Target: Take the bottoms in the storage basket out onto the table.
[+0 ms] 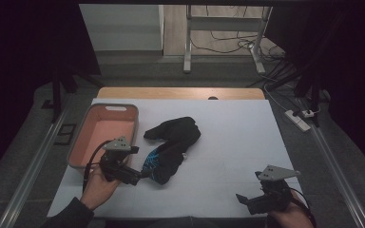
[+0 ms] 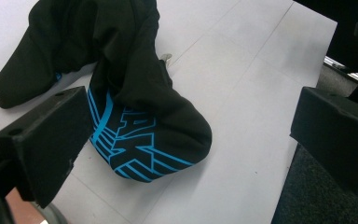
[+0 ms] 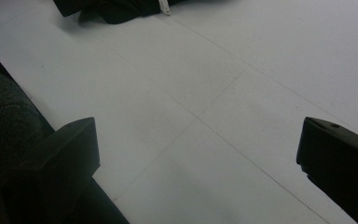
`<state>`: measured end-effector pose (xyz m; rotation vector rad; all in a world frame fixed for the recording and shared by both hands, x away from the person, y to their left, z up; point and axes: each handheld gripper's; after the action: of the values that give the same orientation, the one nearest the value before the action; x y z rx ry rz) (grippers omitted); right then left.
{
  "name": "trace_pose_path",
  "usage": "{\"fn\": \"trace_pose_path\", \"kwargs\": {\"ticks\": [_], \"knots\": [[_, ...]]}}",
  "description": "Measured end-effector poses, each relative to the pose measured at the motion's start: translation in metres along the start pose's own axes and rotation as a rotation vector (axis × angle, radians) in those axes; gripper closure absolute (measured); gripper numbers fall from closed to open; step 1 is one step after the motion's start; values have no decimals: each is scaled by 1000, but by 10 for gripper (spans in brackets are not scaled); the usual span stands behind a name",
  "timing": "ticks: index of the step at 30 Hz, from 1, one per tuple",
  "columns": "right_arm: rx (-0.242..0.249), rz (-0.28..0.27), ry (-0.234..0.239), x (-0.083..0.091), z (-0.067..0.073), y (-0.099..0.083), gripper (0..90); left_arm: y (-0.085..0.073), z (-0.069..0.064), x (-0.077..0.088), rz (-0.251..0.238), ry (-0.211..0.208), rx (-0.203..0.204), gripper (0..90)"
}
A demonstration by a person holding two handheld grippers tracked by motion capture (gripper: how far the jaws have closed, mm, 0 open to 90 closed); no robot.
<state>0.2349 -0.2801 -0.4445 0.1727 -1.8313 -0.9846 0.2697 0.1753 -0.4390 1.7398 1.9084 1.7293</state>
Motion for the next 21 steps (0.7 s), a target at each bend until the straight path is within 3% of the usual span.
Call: {"fn": "trace_pose_path", "kwargs": {"ticks": [21], "knots": [[1,5,1,0,0,0,0,-25,11,27,-63,-4,77,0]]}}
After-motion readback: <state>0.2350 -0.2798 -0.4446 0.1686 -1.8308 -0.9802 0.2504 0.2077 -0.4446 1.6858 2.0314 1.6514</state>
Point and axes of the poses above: each handheld gripper's, and its own axes: x roughly backward along the jaws, y roughly out of its top, z roughly to its left, and after that the axes turned 13 degrees about x, right-handed
